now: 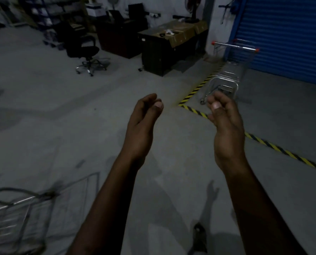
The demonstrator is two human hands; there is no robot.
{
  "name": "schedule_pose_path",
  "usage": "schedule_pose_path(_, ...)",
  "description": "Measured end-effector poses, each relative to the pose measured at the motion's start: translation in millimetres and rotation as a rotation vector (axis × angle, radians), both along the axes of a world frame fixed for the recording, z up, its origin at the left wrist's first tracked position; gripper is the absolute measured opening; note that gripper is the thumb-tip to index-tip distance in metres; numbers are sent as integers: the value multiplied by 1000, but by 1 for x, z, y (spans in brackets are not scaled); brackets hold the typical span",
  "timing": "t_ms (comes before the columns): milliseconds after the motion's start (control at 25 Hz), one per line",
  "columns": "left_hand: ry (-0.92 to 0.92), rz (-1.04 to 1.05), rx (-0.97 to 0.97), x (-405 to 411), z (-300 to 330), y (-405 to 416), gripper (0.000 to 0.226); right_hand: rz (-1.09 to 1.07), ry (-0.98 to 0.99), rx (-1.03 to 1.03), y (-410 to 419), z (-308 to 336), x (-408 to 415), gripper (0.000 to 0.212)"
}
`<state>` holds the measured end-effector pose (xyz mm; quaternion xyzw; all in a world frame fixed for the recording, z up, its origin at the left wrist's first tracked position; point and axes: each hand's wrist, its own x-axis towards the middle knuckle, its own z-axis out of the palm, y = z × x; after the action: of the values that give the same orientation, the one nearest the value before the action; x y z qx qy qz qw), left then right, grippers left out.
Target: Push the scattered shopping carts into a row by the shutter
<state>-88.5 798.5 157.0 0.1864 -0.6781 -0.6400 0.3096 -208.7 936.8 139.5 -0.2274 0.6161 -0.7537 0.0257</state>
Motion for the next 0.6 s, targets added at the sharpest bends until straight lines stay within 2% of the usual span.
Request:
schedule_pose_path(320,60,312,8,136,5,-10,50,287,43,-19,-48,13,109,43)
schedule_pose_path(600,98,537,-26,199,22,-1,36,567,60,-20,-68,25,164,45)
